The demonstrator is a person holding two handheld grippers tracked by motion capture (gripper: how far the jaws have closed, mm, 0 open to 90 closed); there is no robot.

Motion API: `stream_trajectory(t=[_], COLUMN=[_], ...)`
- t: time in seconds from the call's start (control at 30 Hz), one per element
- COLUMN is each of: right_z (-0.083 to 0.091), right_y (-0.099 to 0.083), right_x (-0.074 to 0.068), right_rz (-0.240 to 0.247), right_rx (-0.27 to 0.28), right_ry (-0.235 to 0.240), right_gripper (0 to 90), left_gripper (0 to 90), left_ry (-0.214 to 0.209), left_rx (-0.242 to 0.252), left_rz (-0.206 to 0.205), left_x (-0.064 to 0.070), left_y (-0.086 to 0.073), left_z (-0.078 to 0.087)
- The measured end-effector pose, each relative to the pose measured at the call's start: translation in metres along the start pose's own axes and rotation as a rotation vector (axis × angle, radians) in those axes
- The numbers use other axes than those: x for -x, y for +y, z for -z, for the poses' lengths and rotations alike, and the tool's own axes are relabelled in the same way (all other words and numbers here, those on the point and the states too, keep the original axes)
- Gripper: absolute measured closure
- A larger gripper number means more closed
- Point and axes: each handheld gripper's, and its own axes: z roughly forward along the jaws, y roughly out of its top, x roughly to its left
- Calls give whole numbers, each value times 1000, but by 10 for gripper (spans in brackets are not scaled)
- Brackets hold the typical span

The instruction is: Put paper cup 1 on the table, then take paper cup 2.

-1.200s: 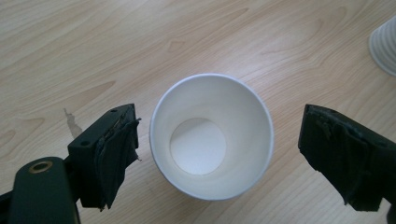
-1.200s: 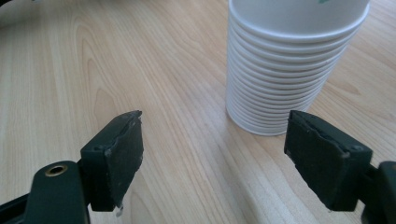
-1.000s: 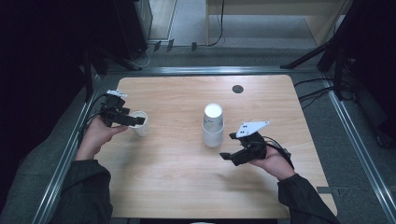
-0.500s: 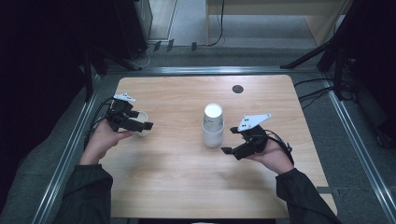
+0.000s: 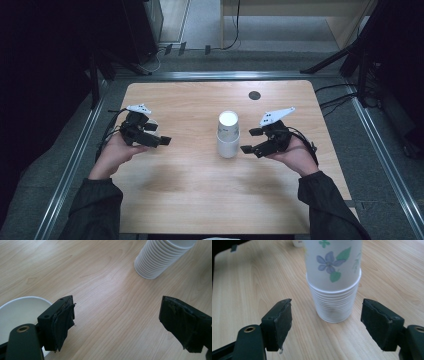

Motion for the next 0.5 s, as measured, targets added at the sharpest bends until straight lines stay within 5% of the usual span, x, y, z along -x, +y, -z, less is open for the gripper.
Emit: stream_trajectory(t=[0.2,0.3,0.5], right_z=[2,5,12], right_y=[9,17,32], right_x=[10,14,19], right_rz=[12,35,57], right_rx=[-26,-50,-83], right_ry=[-5,-5,6], right_gripper=[258,275,272], left_gripper=[135,136,138], left_ry=[-20,-69,-69], left_rx=[-3,9,10], left_rz=[-40,-48,-76], left_x=[7,10,18], left_y=[2,1,1], left_z=[-6,-10,-14])
